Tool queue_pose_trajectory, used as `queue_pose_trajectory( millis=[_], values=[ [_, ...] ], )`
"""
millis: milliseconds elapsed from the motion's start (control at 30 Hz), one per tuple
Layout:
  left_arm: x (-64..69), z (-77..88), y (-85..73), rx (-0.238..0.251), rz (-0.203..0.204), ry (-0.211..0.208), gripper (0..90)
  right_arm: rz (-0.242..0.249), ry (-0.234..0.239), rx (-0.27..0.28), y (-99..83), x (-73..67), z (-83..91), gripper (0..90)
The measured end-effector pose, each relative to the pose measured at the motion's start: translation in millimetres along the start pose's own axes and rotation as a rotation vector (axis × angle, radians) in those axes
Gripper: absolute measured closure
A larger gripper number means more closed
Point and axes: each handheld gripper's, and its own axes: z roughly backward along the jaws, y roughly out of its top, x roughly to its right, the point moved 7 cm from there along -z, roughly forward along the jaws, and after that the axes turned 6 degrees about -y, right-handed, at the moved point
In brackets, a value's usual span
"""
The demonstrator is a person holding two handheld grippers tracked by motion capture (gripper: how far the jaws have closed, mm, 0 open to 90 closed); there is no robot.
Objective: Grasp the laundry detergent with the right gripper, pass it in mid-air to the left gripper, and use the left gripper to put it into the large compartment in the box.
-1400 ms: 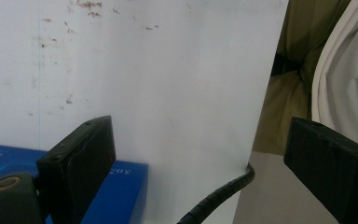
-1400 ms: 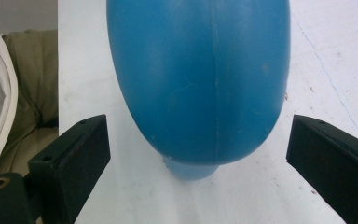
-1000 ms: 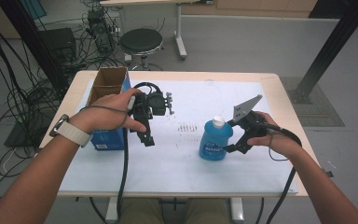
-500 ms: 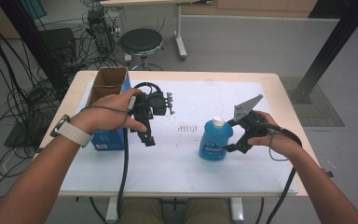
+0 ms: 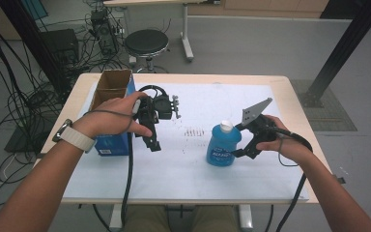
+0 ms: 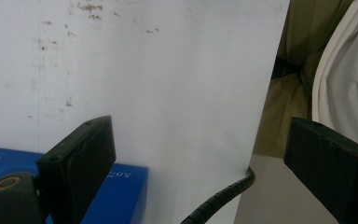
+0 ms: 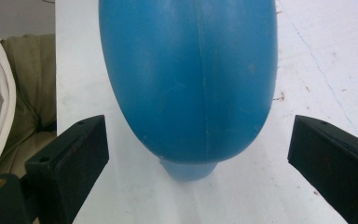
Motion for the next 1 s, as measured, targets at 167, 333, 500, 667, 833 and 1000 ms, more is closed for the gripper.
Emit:
queue_pose_trajectory(
  millis=[167, 333, 500, 667, 833, 1000],
  values=[
    [0.0, 0.1, 0.0, 0.001, 0.000, 0.001, 9.4, 0.000, 0.001, 0.003, 0.7, -0.1, -0.2, 5.0],
    [-0.2, 0.1, -0.1, 0.002, 0.001, 0.001, 9.4, -0.004, 0.002, 0.003, 1.1, 0.9, 0.5, 5.0],
    [-0.4, 0.3, -0.7, 0.004, 0.002, 0.001, 9.4, -0.001, 0.001, 0.004, 1.3, 0.9, 0.2, 4.9],
    [-0.7, 0.4, -1.3, 0.005, 0.003, 0.004, 9.4, -0.004, -0.001, 0.000, 2.0, 1.1, -0.6, 5.0],
    [-0.6, 0.5, -1.7, 0.004, 0.004, 0.003, 9.4, -0.002, 0.002, 0.000, 2.3, 1.1, -0.9, 5.0],
    [-1.1, 0.3, -1.5, 0.002, 0.004, 0.003, 9.4, -0.002, 0.001, 0.000, 2.3, 1.1, -1.6, 4.8]
  ],
)
